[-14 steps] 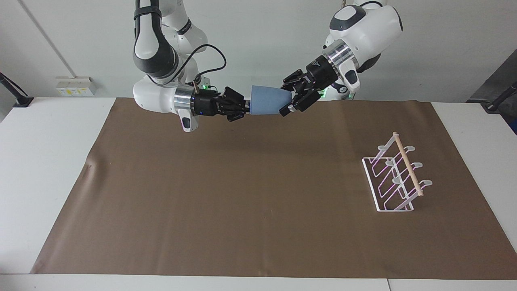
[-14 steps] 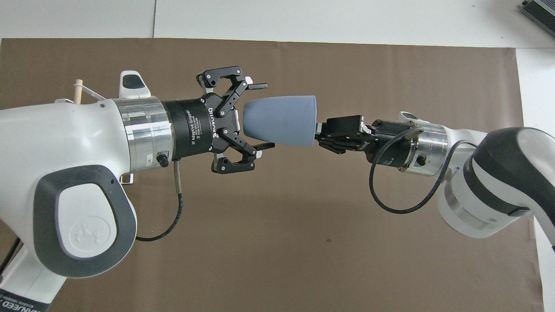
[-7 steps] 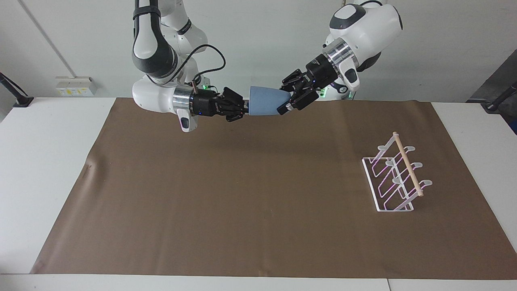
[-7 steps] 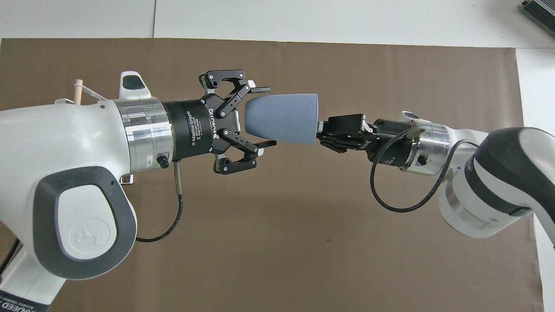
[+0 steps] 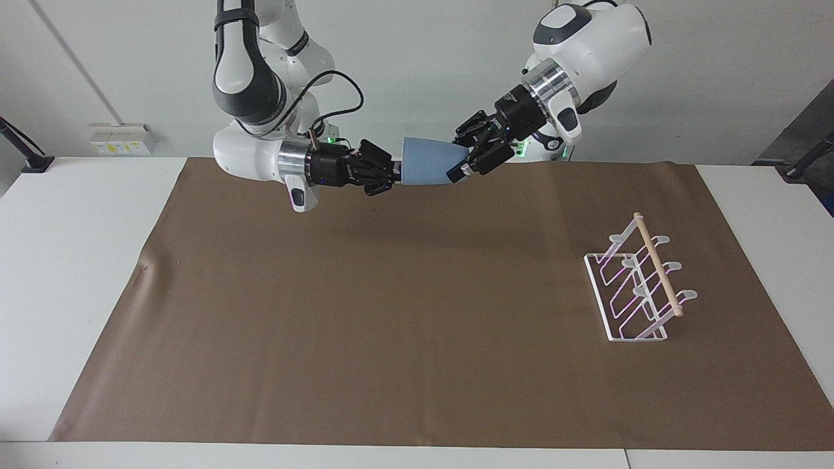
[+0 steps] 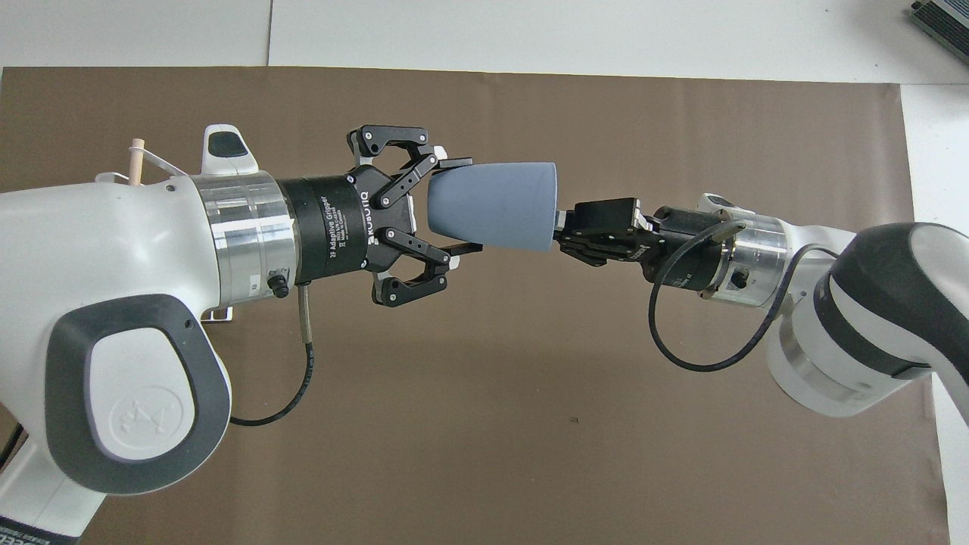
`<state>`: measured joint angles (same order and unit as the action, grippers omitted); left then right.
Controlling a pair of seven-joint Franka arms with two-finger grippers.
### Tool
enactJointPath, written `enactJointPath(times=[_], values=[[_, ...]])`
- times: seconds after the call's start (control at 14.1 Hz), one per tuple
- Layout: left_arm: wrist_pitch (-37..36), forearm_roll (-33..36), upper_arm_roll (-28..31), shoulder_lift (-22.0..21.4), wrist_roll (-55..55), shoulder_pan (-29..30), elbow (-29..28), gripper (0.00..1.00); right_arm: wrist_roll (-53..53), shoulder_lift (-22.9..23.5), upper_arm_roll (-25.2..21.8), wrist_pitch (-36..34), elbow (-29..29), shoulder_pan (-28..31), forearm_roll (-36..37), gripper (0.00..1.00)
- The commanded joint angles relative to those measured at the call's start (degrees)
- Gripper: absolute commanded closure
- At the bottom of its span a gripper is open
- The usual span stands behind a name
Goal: Hang cup on cup holder
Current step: 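Close the left gripper on the cup body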
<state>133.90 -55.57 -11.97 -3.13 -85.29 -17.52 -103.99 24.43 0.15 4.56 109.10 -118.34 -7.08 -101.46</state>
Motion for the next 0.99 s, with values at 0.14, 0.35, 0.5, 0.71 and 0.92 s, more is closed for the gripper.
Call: enactJointPath(times=[0.14,0.35,0.5,0.71,0.92], values=[[-0.65,-0.24,0.89,-1.88,-1.11,0.12,-0.78,1.0,0.97,-1.46,0.54,-0.2,-1.81,-0.04,-1.02,1.0],[-0.92,-0.24,0.89,-1.88,-1.2,0.2,-0.78,1.0,0.62,-1.46,0.54,-0.2,-1.81,-0.04,-1.02,0.78],[-0.92,-0.24,0.89,-1.88,-1.2,0.12,-0.78,1.0,0.62,-1.46,0.54,-0.2,-1.72,-0.04,-1.02,0.69],[-1.01,-0.24,0.89,-1.97,-1.2,0.21,-0.78,1.0,0.62,-1.46,0.54,-0.2,-1.72,-0.04,-1.02,0.68],[-1.01,-0.15,0.98,-1.97,-1.11,0.29,-0.87,1.0,0.62,-1.46,0.54,-0.55,-1.72,-0.04,-1.02,0.61]])
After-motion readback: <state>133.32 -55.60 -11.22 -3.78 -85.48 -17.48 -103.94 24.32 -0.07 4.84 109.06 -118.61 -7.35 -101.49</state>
